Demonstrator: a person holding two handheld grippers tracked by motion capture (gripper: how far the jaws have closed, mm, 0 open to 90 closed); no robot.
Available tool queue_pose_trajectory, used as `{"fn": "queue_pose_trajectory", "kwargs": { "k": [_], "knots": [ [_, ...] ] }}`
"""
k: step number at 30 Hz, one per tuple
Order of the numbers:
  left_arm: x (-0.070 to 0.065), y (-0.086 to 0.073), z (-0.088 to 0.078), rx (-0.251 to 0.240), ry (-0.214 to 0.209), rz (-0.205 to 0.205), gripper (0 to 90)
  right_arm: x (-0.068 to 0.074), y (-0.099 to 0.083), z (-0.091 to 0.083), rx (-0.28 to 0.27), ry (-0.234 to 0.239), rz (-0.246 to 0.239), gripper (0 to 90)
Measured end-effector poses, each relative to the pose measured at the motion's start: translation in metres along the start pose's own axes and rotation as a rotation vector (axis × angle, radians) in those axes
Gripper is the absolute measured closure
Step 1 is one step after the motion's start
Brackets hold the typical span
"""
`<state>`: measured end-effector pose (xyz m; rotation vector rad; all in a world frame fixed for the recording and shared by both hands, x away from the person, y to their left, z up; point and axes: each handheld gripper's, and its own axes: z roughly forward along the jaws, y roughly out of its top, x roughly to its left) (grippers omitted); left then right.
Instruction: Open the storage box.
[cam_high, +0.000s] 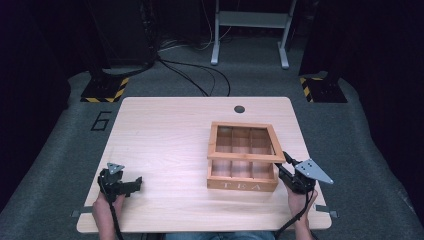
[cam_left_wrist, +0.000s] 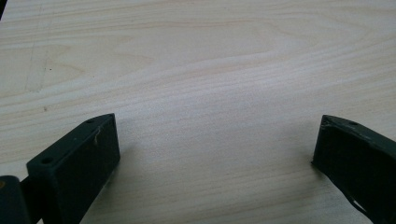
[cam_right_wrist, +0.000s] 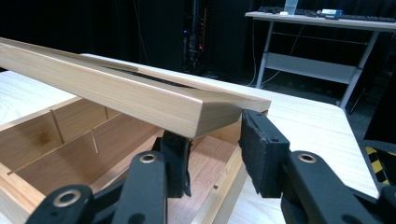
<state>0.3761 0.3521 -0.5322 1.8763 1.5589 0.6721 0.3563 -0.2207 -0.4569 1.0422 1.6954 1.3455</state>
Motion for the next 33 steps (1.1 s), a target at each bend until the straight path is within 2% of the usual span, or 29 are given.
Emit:
{"fn": "queue_pose_trajectory", "kwargs": {
  "k": [16,33],
  "knots": [
    [0.0,0.0,0.0,-0.001,0.0,0.001,0.5,-0.003,0.019,0.005,-0.03,-0.022,0.013,63.4],
    [0.0,0.0,0.0,-0.001,0.0,0.0,0.4,-0.011,0.041,0.014,-0.064,-0.021,0.03,63.4]
  ]
}}
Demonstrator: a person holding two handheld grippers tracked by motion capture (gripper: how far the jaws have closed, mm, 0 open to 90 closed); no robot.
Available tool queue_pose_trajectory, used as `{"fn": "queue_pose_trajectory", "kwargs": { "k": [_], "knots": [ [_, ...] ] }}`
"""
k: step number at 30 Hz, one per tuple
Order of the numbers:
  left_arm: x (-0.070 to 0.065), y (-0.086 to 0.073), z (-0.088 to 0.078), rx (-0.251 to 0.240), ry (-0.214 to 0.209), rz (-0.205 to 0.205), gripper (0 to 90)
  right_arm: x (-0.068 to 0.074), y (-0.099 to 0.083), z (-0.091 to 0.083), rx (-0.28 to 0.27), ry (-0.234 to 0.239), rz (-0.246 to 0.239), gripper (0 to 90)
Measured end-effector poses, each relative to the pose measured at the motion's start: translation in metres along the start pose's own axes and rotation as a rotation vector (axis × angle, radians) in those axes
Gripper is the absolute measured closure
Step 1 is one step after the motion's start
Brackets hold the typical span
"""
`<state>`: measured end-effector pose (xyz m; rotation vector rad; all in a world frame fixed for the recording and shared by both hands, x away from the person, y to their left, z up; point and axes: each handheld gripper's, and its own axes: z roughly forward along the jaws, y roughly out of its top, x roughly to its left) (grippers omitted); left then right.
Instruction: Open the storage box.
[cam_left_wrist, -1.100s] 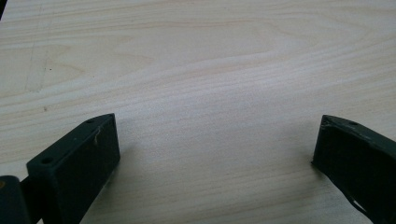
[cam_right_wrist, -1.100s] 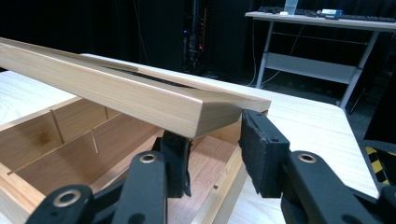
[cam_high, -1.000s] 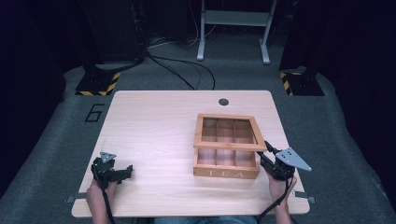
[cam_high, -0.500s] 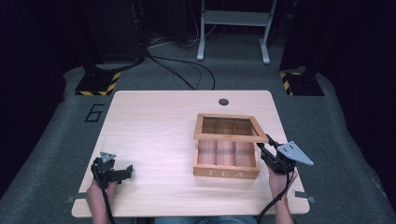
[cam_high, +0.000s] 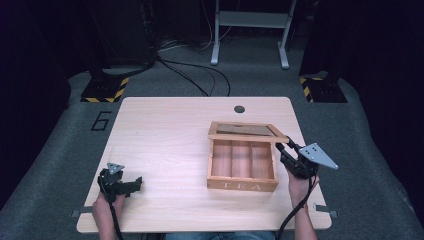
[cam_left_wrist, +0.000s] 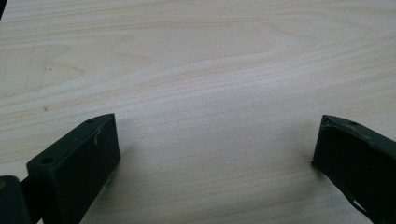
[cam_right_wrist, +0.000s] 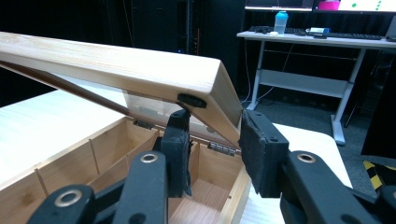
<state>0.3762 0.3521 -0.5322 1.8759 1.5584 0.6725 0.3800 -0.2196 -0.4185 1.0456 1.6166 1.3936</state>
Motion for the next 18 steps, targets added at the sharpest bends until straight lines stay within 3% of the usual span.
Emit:
{"fn": "queue_pose_trajectory", "kwargs": {
  "k": [18],
  "knots": [
    [0.0,0.0,0.0,0.001,0.0,0.0,0.4,-0.011,0.023,0.015,0.009,0.017,0.027,63.4]
  ]
}}
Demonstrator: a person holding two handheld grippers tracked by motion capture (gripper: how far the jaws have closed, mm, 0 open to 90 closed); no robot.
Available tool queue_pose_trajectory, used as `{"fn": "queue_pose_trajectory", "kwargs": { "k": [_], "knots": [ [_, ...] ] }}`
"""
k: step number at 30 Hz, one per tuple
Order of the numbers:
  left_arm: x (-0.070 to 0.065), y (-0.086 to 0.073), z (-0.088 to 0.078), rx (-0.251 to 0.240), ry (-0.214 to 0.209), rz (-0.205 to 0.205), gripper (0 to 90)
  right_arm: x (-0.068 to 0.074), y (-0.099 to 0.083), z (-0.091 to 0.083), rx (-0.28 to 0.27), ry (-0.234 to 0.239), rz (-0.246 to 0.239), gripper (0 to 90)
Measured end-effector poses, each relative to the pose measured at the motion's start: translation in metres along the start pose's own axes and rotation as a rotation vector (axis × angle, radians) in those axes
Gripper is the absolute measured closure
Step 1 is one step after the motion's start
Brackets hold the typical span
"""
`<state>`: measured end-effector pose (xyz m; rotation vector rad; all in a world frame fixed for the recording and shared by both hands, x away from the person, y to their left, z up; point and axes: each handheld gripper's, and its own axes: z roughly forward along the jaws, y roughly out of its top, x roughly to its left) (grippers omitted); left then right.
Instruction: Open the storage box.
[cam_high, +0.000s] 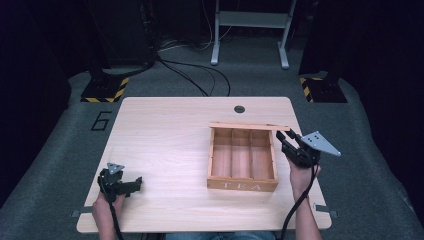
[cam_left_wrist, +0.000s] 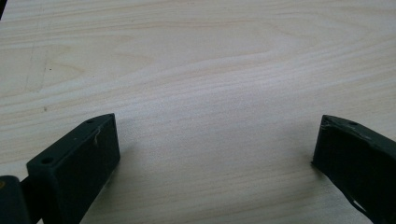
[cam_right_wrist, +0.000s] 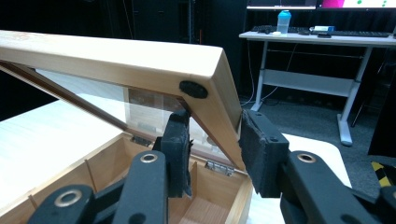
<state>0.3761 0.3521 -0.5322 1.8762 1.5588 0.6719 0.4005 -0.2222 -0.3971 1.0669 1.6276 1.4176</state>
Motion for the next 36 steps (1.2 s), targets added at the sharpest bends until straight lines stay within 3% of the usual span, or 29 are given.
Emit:
{"fn": "queue_pose_trajectory", "kwargs": {
  "k": [16,36],
  "knots": [
    [0.0,0.0,0.0,0.0,0.0,0.0,0.5,-0.012,0.024,0.018,0.027,0.016,0.016,63.3],
    [0.0,0.0,0.0,-0.001,0.0,0.001,0.4,-0.014,0.026,0.02,0.029,0.024,0.018,63.2]
  ]
}}
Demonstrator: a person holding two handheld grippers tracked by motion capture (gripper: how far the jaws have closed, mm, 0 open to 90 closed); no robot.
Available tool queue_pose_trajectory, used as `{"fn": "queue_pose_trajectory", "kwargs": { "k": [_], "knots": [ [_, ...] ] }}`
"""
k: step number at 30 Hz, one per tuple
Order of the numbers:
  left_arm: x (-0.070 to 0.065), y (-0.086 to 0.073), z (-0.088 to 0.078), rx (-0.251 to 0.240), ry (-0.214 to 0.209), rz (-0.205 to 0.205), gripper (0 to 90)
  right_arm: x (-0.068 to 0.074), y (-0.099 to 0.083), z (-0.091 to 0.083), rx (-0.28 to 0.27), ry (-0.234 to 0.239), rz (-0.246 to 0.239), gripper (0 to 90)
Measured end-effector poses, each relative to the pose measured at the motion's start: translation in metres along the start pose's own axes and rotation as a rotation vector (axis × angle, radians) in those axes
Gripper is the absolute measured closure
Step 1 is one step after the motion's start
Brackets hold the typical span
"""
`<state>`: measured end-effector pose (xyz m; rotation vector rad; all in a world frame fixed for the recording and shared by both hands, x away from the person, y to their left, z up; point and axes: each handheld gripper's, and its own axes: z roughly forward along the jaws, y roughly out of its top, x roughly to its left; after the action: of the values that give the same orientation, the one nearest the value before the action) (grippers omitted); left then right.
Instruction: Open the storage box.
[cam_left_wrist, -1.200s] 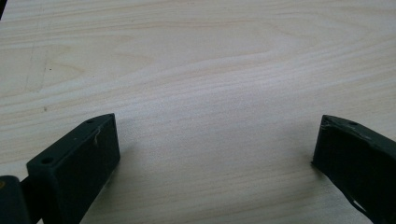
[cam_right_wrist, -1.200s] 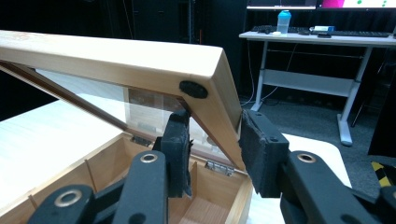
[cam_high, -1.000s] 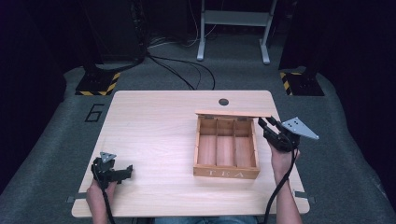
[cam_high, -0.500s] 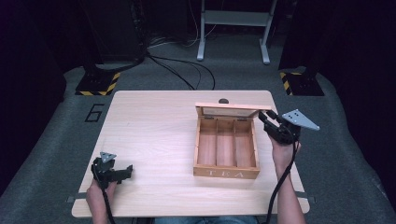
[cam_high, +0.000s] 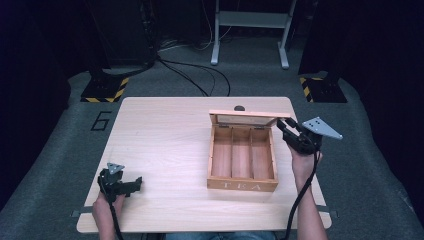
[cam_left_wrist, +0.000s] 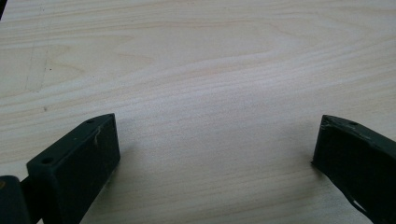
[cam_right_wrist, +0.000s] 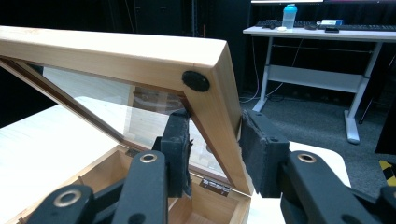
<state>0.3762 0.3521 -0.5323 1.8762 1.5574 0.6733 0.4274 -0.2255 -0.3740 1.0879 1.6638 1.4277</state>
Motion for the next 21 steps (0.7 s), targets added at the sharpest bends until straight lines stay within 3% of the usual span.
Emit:
{"fn": "queue_pose_trajectory", "kwargs": {
  "k": [21],
  "knots": [
    [-0.0001,0.0,0.0,0.001,0.0,-0.001,0.4,0.0002,0.0011,0.0,0.008,-0.005,-0.004,63.2]
  ]
}}
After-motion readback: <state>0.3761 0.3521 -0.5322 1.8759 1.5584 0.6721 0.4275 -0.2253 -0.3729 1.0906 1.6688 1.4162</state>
